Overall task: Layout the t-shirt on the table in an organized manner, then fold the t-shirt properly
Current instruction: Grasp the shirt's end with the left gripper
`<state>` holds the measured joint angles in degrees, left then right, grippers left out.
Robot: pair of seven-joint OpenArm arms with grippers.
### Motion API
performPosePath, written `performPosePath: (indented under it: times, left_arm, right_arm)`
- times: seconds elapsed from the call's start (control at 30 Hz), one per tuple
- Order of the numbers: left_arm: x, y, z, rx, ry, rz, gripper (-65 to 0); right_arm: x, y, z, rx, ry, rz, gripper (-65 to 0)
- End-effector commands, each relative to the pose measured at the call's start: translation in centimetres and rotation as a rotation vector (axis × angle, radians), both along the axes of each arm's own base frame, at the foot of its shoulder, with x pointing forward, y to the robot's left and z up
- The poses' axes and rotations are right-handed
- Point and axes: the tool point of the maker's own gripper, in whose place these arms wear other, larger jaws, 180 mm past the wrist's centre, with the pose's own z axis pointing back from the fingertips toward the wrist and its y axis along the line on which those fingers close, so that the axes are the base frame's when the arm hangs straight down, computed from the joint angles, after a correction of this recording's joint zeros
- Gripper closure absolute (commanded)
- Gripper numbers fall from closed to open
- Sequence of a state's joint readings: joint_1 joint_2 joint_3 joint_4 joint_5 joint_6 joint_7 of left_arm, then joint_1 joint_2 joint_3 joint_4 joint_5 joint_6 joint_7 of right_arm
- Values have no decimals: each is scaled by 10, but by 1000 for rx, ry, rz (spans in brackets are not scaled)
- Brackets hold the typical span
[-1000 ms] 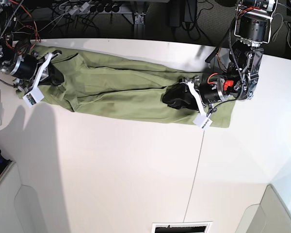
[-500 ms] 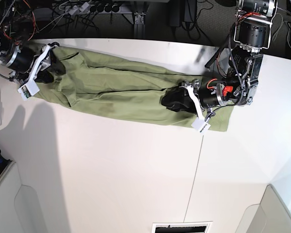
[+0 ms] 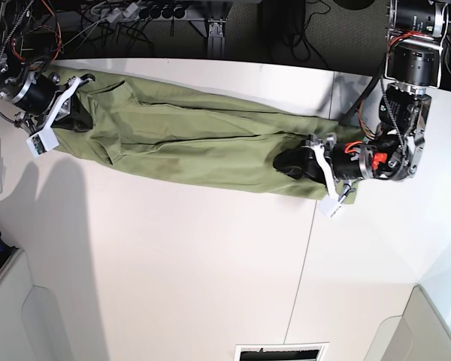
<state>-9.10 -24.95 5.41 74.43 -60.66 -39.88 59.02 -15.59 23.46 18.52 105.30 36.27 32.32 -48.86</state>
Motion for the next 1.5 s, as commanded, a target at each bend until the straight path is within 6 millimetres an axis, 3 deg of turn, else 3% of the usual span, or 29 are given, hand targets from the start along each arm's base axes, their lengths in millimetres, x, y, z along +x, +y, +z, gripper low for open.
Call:
performPosePath:
  times: [0.0,0.1,0.23,0.5,0.67,0.83,0.93,1.1,1.3,1.47]
  left_arm:
    - [19,8,26,-29,-79,29,-260]
    - [29,34,45,-33,-126,92,-260]
    - [23,63,49,-12,-105,131,-260]
    - [-10,121,58,-29,-95,274,-260]
    - [-30,156,47,-4,-103,419,-261]
    - [-29,156,36,2,-124,482,-291]
    - [-30,147,22,-32,-109,517,-326]
    - [-31,136,4,-52,-94,559,-328]
    - [-26,148,0,23,-141,584,-328]
    - [-23,143,0,11,-147,583,-328]
  right_arm:
    - [9,-7,5,-2,-30,-12,0]
    - [7,-18,-14,5,26,-50,0]
    - [1,-23,-28,20,74,-76,0]
    - [11,-21,-21,43,49,-78,0]
    - [11,-21,-21,43,57,-75,0]
    - [14,-19,-19,52,49,-74,0]
    - [9,-20,-23,40,80,-68,0]
    - [8,-20,-23,37,86,-66,0]
    - [6,-20,-25,35,96,-65,0]
    - [8,-15,-21,76,87,-65,0]
